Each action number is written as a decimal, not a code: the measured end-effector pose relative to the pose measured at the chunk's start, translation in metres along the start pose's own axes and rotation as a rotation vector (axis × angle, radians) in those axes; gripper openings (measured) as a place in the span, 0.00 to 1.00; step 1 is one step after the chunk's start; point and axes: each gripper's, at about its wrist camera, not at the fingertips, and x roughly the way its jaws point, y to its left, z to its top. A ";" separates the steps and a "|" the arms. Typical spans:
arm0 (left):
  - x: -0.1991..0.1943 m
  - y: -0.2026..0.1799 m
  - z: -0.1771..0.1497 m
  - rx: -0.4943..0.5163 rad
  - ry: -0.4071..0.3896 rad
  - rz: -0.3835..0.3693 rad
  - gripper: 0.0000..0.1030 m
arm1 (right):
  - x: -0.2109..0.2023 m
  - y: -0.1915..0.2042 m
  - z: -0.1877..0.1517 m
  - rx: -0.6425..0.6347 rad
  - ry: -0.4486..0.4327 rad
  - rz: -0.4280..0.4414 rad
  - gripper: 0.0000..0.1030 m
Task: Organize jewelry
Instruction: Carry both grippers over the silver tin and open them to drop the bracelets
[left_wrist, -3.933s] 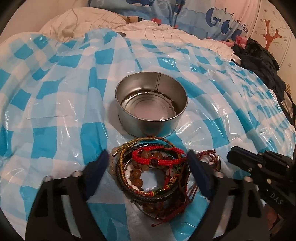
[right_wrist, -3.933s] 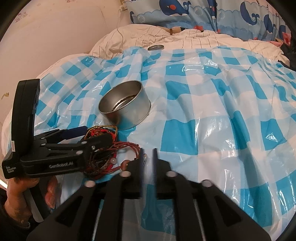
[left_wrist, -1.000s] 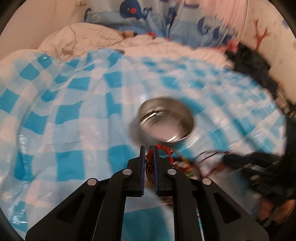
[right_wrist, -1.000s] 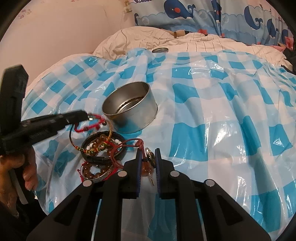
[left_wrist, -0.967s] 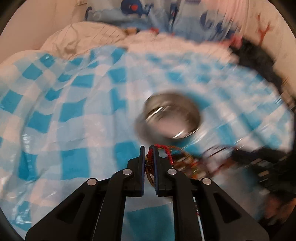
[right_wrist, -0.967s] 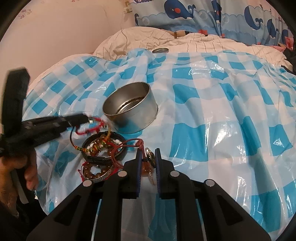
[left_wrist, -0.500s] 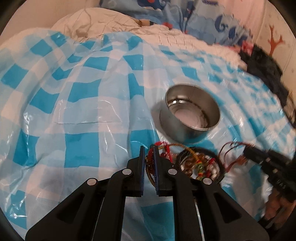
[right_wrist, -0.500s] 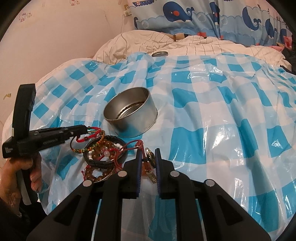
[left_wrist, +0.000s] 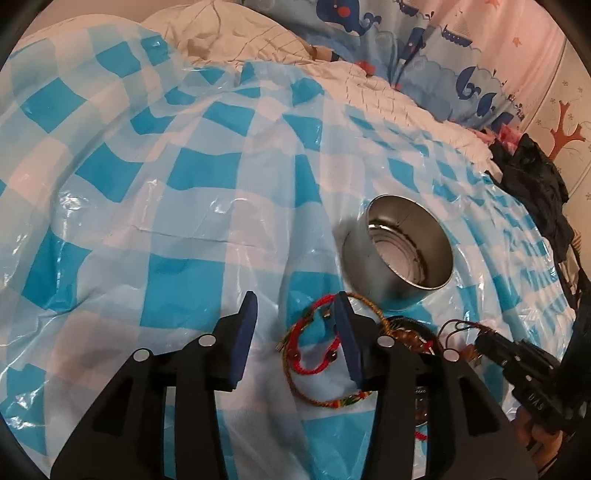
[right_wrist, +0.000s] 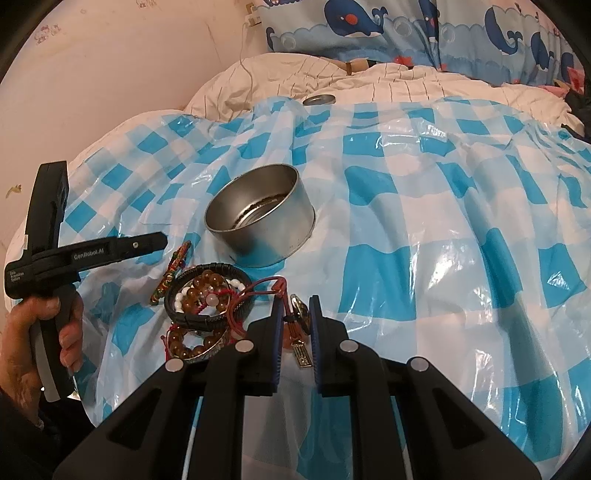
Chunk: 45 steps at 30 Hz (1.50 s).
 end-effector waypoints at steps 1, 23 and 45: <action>0.002 -0.002 0.000 0.009 0.002 0.002 0.40 | 0.000 0.000 0.000 -0.001 0.003 0.001 0.14; -0.036 -0.028 -0.001 0.115 -0.046 -0.071 0.06 | -0.012 -0.004 0.004 0.020 -0.074 0.003 0.14; 0.026 -0.078 0.027 -0.033 -0.104 -0.193 0.39 | -0.033 0.025 0.068 -0.085 -0.289 0.069 0.14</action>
